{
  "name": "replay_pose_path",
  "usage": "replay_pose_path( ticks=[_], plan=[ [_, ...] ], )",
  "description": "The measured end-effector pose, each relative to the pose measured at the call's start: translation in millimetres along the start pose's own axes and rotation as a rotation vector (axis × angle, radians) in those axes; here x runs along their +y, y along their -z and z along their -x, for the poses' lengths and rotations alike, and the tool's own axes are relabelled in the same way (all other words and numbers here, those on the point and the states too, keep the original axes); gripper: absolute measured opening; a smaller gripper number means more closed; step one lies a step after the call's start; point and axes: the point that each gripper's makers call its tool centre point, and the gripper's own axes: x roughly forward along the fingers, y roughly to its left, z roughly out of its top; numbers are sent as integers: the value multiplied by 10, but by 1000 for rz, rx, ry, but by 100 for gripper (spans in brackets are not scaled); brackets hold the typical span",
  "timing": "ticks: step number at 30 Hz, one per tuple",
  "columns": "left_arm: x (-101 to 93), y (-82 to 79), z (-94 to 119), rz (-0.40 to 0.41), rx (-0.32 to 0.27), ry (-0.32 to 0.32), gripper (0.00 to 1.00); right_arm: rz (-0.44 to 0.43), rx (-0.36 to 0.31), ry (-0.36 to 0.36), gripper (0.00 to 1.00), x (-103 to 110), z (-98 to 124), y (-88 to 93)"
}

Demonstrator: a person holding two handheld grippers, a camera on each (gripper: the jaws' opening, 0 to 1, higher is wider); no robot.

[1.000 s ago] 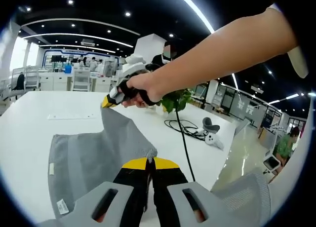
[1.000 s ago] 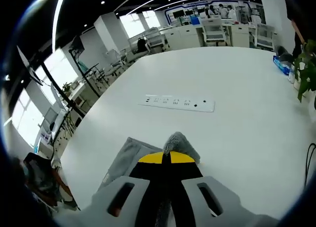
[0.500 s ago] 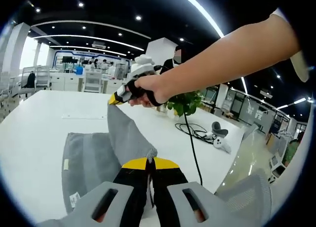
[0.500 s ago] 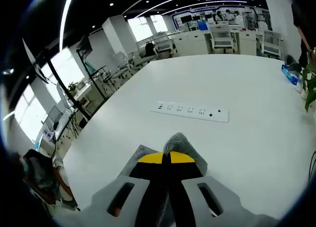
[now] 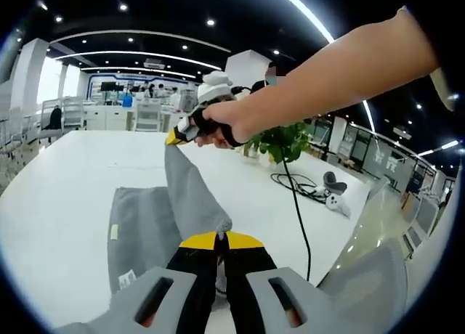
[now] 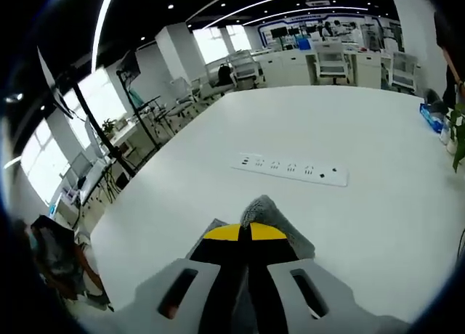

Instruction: Fold the towel on the table until its edges align and the towel forms a compact rectangular stack.

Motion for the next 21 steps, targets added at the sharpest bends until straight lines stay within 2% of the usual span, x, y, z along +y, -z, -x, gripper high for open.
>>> replay_pose_path(
  ticks=[11, 18, 21],
  plan=[
    [220, 124, 93, 2, 53, -50, 2, 20, -4, 8, 0, 114, -124, -4],
    [373, 265, 113, -13, 92, -73, 2, 39, -14, 12, 0, 198, -233, 39],
    [429, 347, 126, -33, 126, -82, 2, 48, -13, 10, 0, 229, -275, 65]
  ],
)
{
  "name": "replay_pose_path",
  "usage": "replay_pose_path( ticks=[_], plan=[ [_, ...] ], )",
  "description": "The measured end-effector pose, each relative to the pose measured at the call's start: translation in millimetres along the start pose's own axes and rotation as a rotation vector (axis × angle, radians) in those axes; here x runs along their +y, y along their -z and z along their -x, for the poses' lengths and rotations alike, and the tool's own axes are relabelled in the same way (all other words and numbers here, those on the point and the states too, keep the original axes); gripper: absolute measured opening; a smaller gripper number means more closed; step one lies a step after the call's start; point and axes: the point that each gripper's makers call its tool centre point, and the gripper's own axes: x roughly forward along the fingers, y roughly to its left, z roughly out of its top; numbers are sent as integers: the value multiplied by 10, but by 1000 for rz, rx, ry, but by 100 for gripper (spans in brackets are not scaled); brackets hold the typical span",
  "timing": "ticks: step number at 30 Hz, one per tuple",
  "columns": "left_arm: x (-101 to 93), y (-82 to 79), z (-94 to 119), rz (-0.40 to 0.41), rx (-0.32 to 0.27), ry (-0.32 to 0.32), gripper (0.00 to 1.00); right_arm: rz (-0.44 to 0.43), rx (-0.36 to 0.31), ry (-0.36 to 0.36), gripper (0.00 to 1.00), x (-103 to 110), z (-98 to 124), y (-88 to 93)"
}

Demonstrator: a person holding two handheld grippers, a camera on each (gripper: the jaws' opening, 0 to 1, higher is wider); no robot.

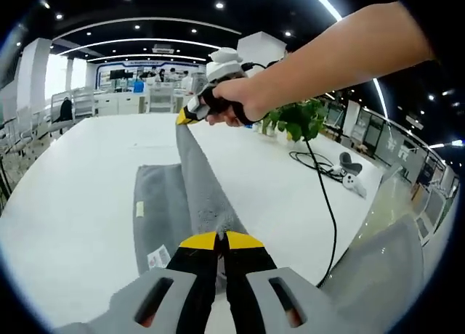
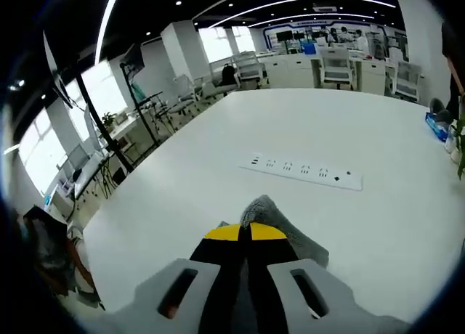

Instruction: Fold the towel on the table until its edges align and the towel forms a compact rectangular stack.

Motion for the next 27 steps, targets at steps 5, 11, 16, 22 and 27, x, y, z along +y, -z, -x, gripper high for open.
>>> replay_pose_path(
  ticks=[5, 11, 16, 22, 27],
  plan=[
    [64, 83, 15, 4, 23, -4, 2, 30, -8, -5, 0, 49, -46, 13],
    [107, 127, 13, 9, 46, -3, 2, 42, -9, -5, 0, 71, -91, 14],
    [176, 157, 8, 16, 63, -15, 2, 44, -10, -6, 0, 100, -128, 6],
    [212, 146, 54, 53, 61, -8, 2, 28, -31, -15, 0, 208, -157, -21],
    [215, 138, 92, 62, 63, -13, 2, 41, -50, -42, 0, 362, -192, -82]
  ],
)
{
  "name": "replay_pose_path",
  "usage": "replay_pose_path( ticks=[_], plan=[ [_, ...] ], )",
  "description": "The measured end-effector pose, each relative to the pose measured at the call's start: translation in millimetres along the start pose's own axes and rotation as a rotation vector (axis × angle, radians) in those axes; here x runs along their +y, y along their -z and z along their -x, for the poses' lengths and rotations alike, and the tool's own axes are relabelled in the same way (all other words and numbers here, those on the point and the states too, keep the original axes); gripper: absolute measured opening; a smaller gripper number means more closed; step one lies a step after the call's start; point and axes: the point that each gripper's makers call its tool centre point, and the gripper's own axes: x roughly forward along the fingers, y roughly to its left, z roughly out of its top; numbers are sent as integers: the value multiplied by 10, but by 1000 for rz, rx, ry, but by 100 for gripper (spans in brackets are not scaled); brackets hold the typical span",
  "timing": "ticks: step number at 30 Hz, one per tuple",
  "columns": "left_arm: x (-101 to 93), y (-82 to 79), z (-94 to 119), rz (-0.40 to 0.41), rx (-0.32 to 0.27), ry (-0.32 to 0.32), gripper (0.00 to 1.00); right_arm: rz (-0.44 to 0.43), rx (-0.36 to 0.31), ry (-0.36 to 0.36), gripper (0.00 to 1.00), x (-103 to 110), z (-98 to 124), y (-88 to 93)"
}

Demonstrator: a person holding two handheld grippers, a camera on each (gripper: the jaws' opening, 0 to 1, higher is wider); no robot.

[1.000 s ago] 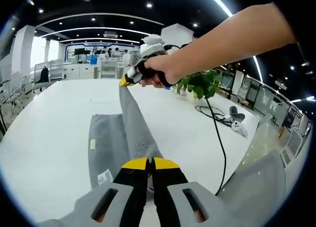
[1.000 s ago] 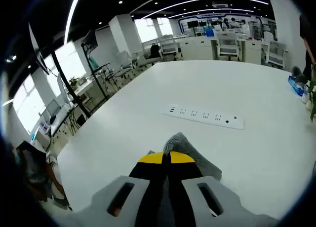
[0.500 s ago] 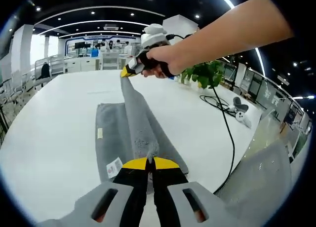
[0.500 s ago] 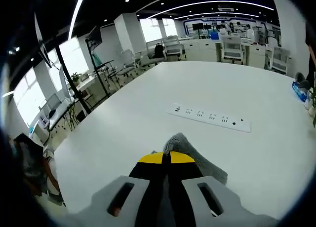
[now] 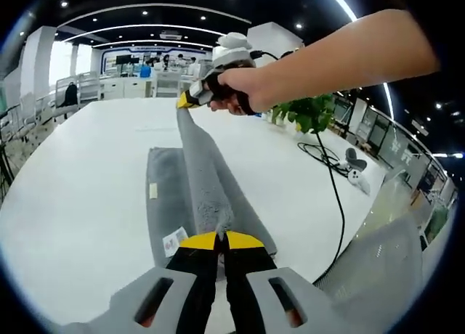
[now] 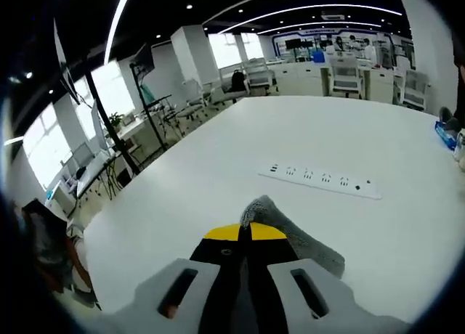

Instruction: Fold the towel on the table until its edges align and the towel forms a compact rectangular stack.

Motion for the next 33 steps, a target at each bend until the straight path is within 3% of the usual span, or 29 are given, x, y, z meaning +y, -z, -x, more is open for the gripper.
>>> replay_pose_path(
  ticks=[13, 33],
  plan=[
    [168, 255, -69, -3, 143, -26, 2, 49, 46, -16, 0, 142, -250, 192],
    [382, 457, -89, -17, 246, -19, 2, 61, 70, 4, 0, 169, -498, 363]
  ],
)
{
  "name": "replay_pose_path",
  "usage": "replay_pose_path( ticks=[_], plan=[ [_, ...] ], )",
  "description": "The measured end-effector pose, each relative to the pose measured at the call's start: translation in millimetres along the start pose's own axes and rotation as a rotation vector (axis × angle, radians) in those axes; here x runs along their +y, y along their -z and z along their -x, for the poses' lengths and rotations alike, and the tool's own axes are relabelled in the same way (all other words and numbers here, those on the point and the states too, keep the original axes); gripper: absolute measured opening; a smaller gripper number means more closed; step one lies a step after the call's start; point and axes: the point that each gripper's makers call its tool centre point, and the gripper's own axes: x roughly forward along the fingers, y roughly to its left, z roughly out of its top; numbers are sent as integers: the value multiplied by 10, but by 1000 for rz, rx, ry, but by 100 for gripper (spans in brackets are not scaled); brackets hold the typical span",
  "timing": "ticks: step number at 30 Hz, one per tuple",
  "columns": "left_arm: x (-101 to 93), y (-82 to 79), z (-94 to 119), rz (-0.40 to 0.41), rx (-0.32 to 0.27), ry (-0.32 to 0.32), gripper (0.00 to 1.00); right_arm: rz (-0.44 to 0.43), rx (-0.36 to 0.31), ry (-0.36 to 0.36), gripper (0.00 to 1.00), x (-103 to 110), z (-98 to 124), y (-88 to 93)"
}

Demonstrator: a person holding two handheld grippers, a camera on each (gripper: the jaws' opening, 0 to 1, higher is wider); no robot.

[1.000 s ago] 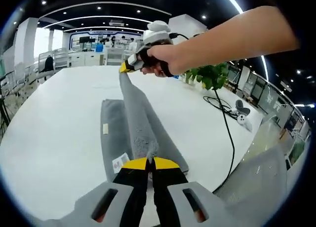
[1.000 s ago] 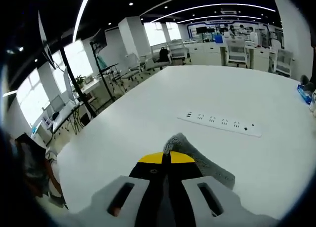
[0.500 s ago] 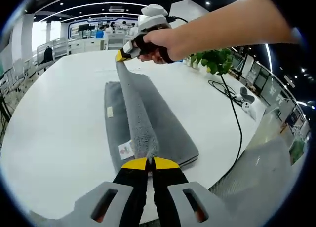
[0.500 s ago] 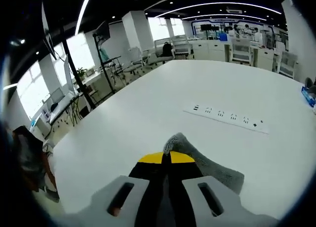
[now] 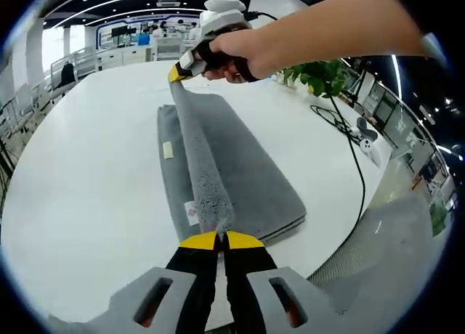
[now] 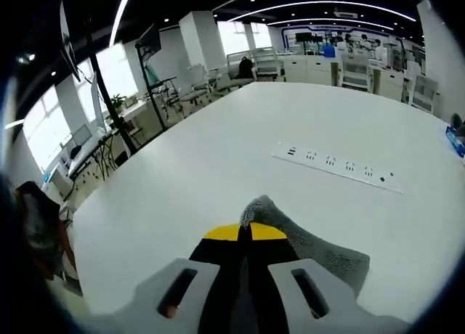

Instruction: Fold the towel on the table until its edges align and the towel forms a compact rectangular stack.

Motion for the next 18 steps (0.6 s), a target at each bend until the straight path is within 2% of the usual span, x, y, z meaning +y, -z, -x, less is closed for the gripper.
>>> replay_pose_path(
  ticks=[18],
  plan=[
    [114, 197, -98, 30, 102, 23, 3, -7, 31, -6, 0, 20, -192, 139]
  ],
)
